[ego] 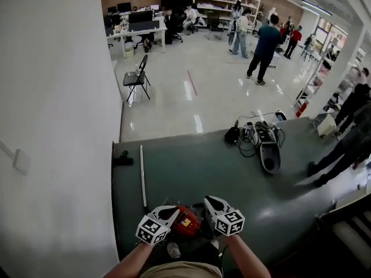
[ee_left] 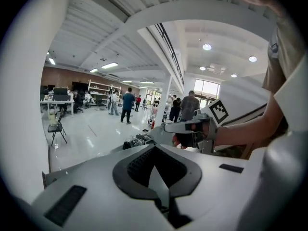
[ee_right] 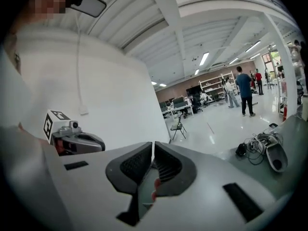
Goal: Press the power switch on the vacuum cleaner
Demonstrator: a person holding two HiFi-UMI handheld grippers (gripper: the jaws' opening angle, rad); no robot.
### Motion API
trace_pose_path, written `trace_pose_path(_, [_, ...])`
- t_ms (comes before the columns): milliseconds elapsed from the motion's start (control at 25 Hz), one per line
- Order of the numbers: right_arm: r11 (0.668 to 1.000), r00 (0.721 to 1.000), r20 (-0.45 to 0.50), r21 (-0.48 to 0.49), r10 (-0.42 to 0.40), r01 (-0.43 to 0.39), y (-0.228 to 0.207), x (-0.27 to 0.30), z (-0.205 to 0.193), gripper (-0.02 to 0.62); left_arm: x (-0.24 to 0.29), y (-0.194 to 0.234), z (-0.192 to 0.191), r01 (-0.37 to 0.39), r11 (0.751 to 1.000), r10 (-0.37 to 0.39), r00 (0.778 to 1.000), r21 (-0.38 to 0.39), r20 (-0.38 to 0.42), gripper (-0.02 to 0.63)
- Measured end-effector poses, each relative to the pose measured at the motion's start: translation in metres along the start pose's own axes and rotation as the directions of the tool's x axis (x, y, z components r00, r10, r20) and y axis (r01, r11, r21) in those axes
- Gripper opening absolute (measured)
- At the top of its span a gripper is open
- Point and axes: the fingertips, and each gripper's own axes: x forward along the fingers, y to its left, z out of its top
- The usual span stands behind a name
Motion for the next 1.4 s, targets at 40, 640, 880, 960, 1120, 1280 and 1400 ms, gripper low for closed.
trace_pose_path(40, [1.000,1.000,0.023,-0.013,-0.002,0.002,0.001,-0.009,0.017,0.011,-0.004,0.001,0.015,-0.004,1.000,0.004,1.000,0.010,0.018,0.000])
trace_pose_path(640, [0.962,0.976,0.196,-0.233,-0.095,0.140,-0.075,-0.145,0.174,0.012,-0.021,0.003,0.168,-0.143,0.974,0.097,0.964,0.176,0.246,0.000])
trace_pose_path(880, [0.931,0.910,0.302,-0.141,-0.284,0.337,-0.179,-0.247,0.219,0.074,-0.083,0.077,0.152,-0.360,0.931,0.334,0.904,0.055,0.265,-0.001])
trace_pose_path(960, [0.916,0.891,0.296,-0.104,-0.344,0.388,-0.214,-0.274,0.212,0.084,-0.109,0.104,0.129,-0.438,0.899,0.420,0.877,0.027,0.231,0.000])
trace_pose_path(1120, [0.902,0.883,0.221,-0.032,-0.413,0.430,-0.265,-0.297,0.155,0.084,-0.128,0.131,0.064,-0.522,0.853,0.515,0.844,0.011,0.150,-0.002])
trace_pose_path(1280, [0.911,0.904,0.126,0.006,-0.409,0.412,-0.278,-0.272,0.099,0.084,-0.098,0.114,0.030,-0.497,0.868,0.496,0.862,-0.022,0.099,0.000])
trace_pose_path(1400, [0.947,0.942,0.101,0.013,-0.319,0.320,-0.256,-0.230,0.075,0.105,-0.050,0.092,0.019,-0.429,0.903,0.430,0.900,-0.024,0.076,0.000])
